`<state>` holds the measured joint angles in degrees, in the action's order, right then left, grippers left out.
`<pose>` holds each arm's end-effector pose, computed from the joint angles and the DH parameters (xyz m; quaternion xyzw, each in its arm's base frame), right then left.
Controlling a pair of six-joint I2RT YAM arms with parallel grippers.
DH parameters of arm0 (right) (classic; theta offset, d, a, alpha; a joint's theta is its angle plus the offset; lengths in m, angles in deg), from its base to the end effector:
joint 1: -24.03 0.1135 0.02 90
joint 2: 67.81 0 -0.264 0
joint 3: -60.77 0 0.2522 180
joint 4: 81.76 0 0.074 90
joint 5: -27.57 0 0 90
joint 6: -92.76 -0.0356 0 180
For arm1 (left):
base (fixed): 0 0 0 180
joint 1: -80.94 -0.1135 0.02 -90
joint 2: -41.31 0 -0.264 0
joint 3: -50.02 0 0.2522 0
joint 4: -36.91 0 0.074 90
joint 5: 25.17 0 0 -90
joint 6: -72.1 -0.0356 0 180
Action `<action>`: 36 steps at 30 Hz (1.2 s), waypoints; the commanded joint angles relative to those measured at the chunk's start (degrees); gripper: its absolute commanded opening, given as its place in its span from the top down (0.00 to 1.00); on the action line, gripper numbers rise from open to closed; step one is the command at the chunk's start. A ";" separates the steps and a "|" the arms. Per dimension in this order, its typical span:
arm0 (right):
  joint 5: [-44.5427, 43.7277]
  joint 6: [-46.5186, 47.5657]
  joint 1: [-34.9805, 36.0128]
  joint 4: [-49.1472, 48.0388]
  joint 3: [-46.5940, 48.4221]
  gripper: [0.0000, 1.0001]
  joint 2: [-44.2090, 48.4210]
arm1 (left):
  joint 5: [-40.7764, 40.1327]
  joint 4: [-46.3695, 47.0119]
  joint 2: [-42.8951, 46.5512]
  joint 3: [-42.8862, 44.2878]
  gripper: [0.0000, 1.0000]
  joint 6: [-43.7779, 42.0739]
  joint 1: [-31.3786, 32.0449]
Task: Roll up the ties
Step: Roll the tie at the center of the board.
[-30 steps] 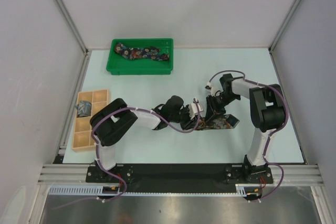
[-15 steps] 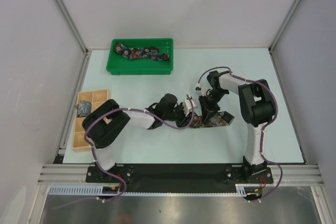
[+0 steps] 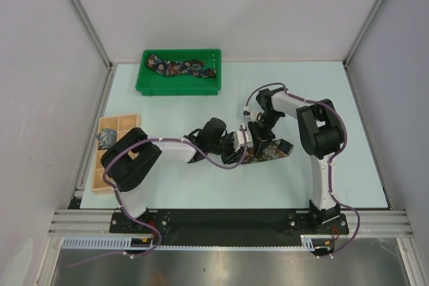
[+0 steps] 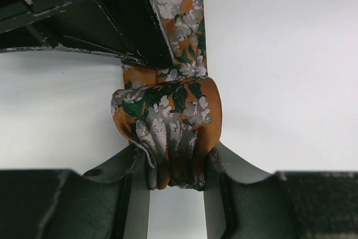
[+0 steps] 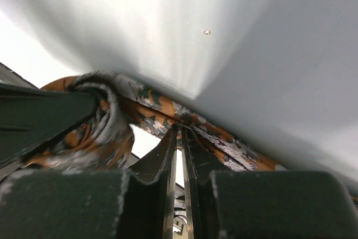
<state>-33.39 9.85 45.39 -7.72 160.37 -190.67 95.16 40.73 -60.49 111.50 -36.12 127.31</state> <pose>0.3491 0.1551 0.1314 0.2219 -0.9404 -0.2406 0.0922 0.2288 -0.2661 0.1464 0.5600 0.6656 -0.3322 0.3646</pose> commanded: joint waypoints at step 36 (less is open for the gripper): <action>25.73 -3.93 -7.31 -24.86 -22.91 0.71 13.36 | -14.07 -27.52 -11.76 13.80 0.84 -6.30 6.10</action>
<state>-5.13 4.17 36.87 -32.77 138.26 -176.99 84.62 17.67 -66.74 126.82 -41.41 132.47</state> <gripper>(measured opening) 0.401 0.386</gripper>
